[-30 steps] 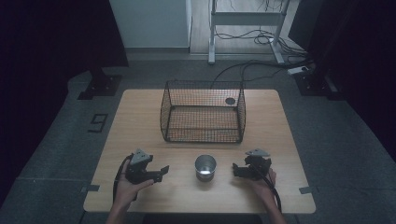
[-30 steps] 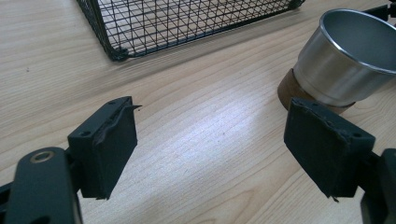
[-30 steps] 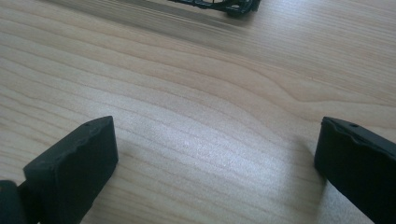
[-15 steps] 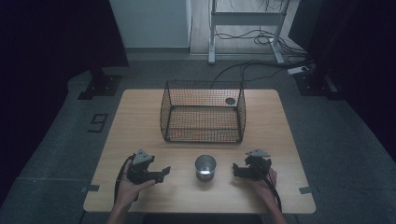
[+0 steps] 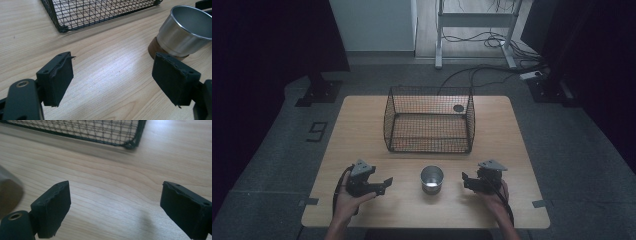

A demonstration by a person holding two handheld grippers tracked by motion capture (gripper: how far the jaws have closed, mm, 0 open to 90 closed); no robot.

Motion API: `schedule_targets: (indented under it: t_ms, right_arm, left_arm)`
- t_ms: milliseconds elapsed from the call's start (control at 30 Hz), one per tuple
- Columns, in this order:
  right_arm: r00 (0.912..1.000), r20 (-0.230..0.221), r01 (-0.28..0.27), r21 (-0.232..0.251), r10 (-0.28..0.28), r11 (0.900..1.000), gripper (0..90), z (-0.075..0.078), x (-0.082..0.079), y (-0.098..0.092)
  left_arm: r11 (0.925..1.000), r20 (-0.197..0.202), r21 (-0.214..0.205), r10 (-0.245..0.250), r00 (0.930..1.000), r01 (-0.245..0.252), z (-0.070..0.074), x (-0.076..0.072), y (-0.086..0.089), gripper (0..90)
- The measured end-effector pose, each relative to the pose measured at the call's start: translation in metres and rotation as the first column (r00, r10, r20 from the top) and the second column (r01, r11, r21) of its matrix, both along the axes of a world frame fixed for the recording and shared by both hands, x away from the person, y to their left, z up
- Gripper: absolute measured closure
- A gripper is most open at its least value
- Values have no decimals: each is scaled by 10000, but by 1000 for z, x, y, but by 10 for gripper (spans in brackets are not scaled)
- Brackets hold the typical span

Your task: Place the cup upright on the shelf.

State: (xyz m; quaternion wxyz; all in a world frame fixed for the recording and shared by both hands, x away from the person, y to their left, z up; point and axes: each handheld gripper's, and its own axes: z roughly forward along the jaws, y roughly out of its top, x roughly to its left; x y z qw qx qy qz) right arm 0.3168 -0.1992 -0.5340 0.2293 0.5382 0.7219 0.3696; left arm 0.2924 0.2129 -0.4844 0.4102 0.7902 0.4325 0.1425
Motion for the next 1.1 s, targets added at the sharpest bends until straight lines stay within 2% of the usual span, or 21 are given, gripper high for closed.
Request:
schedule_targets:
  t_ms: [200, 267, 567, 667, 833, 1100]
  right_arm:
    - [9994, 292, -192, 139, 188, 9997, 98, 11, -7, 4]
    - [9985, 456, -321, 380, 304, 9988, 98, 18, -10, 5]
    - [9932, 904, -811, 792, 739, 9936, 101, 38, -20, 12]
    - [9878, 1097, -1213, 992, 1103, 9877, 101, 48, -27, 20]
    - [9820, 1250, -1577, 1285, 1418, 9791, 103, 55, -31, 27]
    - [9718, 1406, -2074, 1275, 1893, 9699, 103, 63, -38, 42]
  left_arm:
    - [10000, 10, -17, 47, 10000, -47, 1, 0, 2, 175]
    - [10000, 6, -33, 69, 10000, -69, 1, 0, 2, 175]
    - [9999, 65, -73, 111, 9999, -111, 3, -1, 5, 175]
    - [9999, 60, -83, 147, 9999, -147, 3, -1, 6, 175]
    - [9998, 88, -139, 127, 9999, -126, 5, -1, 6, 175]
    - [9998, 76, -147, 125, 9999, -123, 4, -1, 7, 175]
